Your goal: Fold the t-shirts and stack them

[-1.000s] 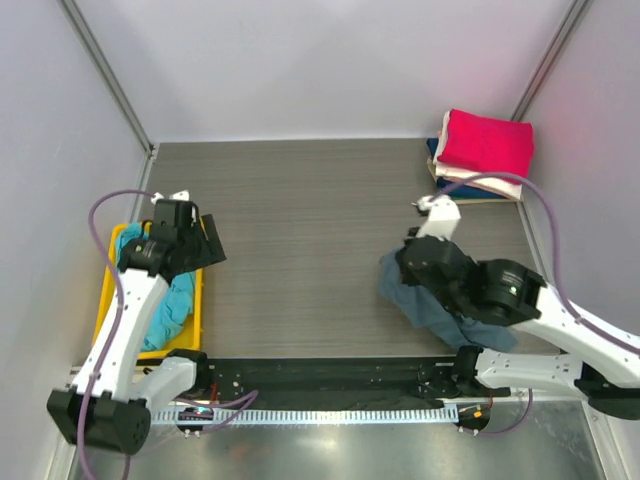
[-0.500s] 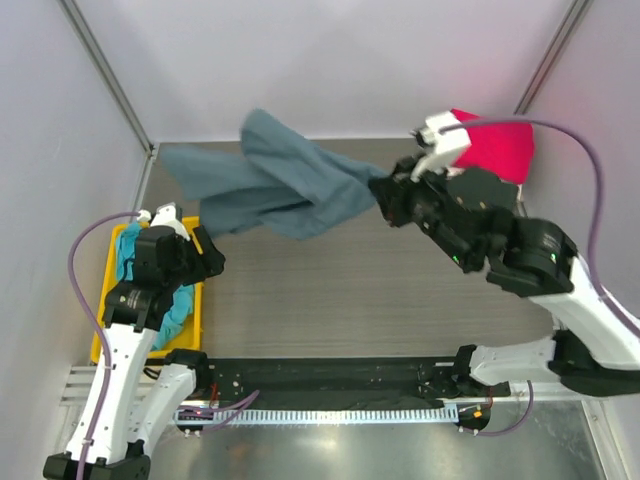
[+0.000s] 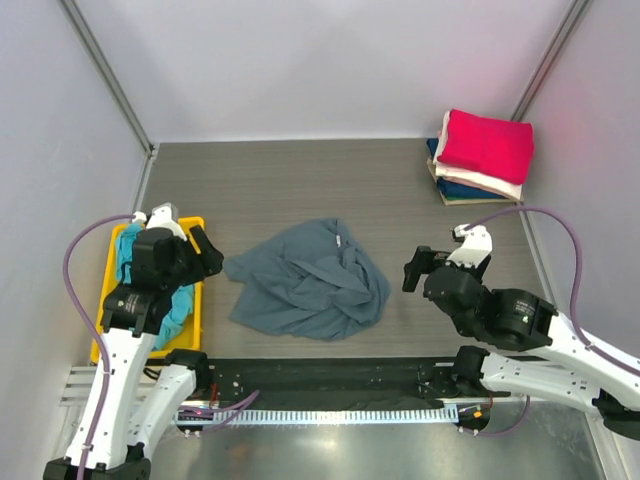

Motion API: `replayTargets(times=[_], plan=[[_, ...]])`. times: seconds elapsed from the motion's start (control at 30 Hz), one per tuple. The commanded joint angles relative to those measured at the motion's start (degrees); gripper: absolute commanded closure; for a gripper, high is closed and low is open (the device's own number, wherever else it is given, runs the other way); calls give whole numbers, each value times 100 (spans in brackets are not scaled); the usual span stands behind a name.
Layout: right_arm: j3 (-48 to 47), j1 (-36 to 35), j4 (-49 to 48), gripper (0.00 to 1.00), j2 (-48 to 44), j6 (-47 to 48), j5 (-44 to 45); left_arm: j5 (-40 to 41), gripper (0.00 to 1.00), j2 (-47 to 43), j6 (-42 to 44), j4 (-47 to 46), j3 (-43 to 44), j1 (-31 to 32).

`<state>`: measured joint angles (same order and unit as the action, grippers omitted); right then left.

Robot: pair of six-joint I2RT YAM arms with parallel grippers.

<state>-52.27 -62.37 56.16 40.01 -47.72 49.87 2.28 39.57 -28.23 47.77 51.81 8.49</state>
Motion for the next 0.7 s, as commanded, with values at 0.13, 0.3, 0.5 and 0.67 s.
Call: replayTargets(times=[0.13, 0.3, 0.5, 0.67], plan=[[-414, 23, -1599, 0, 1594, 825, -986, -387, 34, 463, 10, -285, -57, -5], [-662, 408, -2440, 7, 3063, 1151, -2291, -466, 35, 622, 10, -312, -92, 3], [-231, 875, -3374, 28, 3644, 1274, -3308, -553, 36, 736, 63, -356, -110, -5], [-161, 876, -3498, 36, 3909, 1240, -3580, -659, 36, 780, 89, -391, -110, 3]])
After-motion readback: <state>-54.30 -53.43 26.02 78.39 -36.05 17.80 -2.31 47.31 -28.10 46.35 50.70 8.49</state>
